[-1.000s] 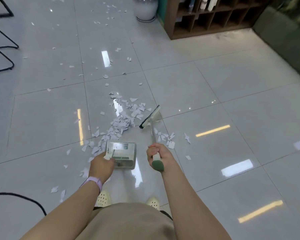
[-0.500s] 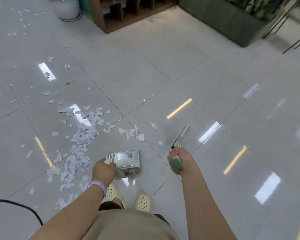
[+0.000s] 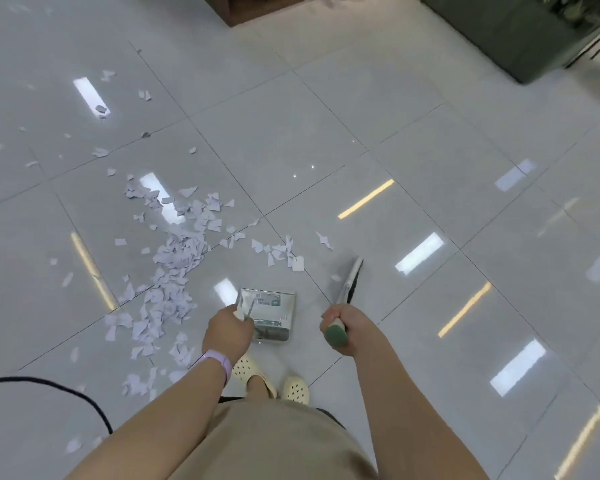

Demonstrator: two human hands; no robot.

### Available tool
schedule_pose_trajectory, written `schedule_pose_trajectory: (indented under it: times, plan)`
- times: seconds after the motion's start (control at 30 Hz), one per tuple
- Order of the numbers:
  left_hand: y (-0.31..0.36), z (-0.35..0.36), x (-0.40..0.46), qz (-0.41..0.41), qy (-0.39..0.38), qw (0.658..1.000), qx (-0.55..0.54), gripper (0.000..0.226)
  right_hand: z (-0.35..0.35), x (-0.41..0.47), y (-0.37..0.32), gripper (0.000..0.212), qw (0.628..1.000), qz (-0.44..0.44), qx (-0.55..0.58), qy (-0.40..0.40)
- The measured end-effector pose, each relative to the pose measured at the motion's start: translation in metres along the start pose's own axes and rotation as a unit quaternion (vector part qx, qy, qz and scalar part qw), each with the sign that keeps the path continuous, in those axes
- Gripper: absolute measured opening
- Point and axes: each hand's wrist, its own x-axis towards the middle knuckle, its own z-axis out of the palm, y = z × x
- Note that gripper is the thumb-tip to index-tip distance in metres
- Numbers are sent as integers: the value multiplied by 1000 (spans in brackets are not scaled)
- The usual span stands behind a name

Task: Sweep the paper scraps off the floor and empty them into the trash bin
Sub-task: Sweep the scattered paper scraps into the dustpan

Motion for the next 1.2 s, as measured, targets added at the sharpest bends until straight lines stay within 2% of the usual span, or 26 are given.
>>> schedule_pose_trajectory:
  times: [0.1, 0.17, 0.27, 0.33, 0.4, 0.47, 0.57, 0.7, 0.77, 0.87, 0.93, 1.07, 1.2]
  plan:
    - [-10, -24, 11, -11, 11, 1000, -20, 45, 64, 12, 6, 22, 995, 29, -86, -35]
    - [-16, -41, 16, -12, 20, 999, -48, 45, 102, 19, 7, 25, 989, 49, -122, -63]
    - [-27, -66, 17, -27, 54, 995, -85, 36, 139, 36, -4, 35, 985, 118, -42, -121]
    - [-33, -81, 15, -27, 76, 991, -105, 25, 153, 50, -20, 59, 970, 167, 14, -174]
    - [-37, -93, 15, -30, 98, 987, -126, 13, 165, 58, -44, 70, 947, 203, 65, -240]
    - [-39, -99, 17, -34, 121, 982, -142, 12, 179, 62, -66, 69, 930, 223, 83, -282]
    - [-32, -96, 25, -52, 143, 977, -149, 15, 197, 55, -86, 59, 921, 227, 46, -314]
    - [2, -77, 35, -75, 165, 972, -147, 20, 185, 45, -118, 55, 907, 234, 50, -347]
    - [22, -66, 44, -84, 174, 970, -151, 21, 174, 36, -146, 53, 911, 226, 67, -338]
    - [56, -40, 62, -96, 189, 965, -156, 30, 163, 22, -193, 30, 936, 166, 114, -289]
    - [85, -20, 73, -102, 191, 962, -168, 23, 154, 16, -222, 24, 940, 130, 151, -276]
    - [137, 9, 97, -118, 194, 956, -184, 19, 126, 0, -265, 28, 945, 70, 174, -269]
    - [172, 31, 116, -138, 205, 942, -228, 37, 89, 10, -291, 29, 978, 1, 125, -166]
